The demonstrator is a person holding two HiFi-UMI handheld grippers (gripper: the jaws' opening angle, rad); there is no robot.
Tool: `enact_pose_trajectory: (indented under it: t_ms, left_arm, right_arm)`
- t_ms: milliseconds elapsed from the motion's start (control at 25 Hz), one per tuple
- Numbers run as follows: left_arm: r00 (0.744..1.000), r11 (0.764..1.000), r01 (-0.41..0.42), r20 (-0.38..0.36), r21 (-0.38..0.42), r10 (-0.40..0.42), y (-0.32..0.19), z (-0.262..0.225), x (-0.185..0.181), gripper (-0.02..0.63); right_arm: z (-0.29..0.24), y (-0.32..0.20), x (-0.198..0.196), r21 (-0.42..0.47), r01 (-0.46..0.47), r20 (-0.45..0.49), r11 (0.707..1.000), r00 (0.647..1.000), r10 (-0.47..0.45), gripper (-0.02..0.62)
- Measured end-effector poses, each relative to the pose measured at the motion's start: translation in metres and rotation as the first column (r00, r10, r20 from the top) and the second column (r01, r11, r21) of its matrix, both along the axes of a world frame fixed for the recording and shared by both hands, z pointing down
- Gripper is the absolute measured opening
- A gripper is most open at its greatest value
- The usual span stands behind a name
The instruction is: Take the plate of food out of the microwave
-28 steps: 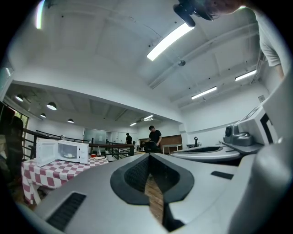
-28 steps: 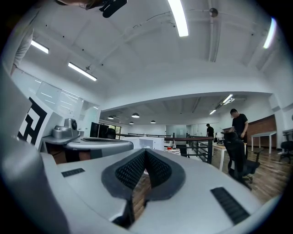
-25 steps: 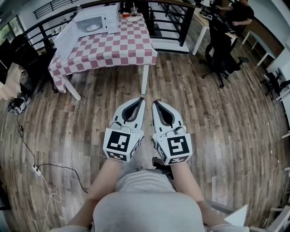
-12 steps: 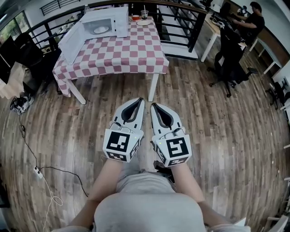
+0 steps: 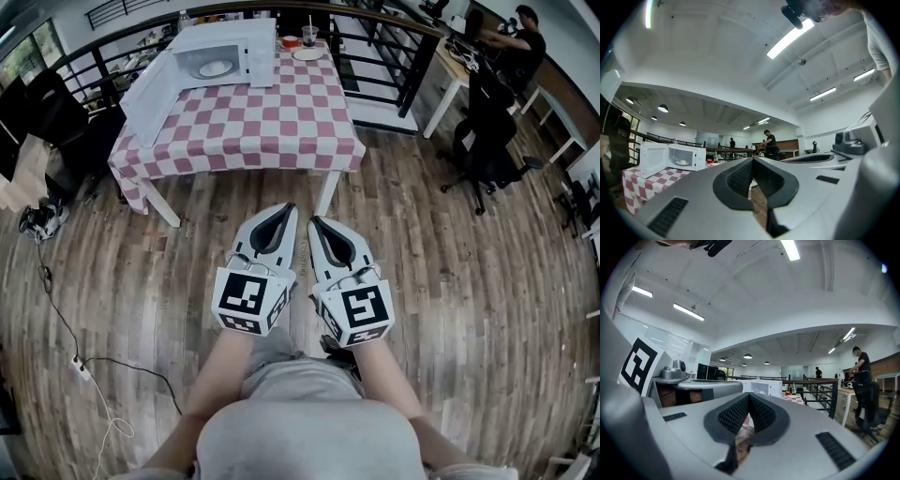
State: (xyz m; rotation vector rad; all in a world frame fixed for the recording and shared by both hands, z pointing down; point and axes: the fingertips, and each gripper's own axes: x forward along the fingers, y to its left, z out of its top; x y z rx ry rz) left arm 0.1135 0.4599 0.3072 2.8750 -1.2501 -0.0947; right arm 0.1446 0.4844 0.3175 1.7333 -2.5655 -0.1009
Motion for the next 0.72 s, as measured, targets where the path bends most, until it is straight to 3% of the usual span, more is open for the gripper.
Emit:
enact_pose_trajectory:
  t_ms: [720]
  left_arm:
    - [0.999, 0.999, 0.036, 0.007, -0.003, -0.036, -0.139, -0.003, -0.069, 0.002]
  right_arm:
    - [-0.002, -0.143, -0.069, -0.008, 0.049, 0.015, 0.999, 0.999, -0.049, 0.025]
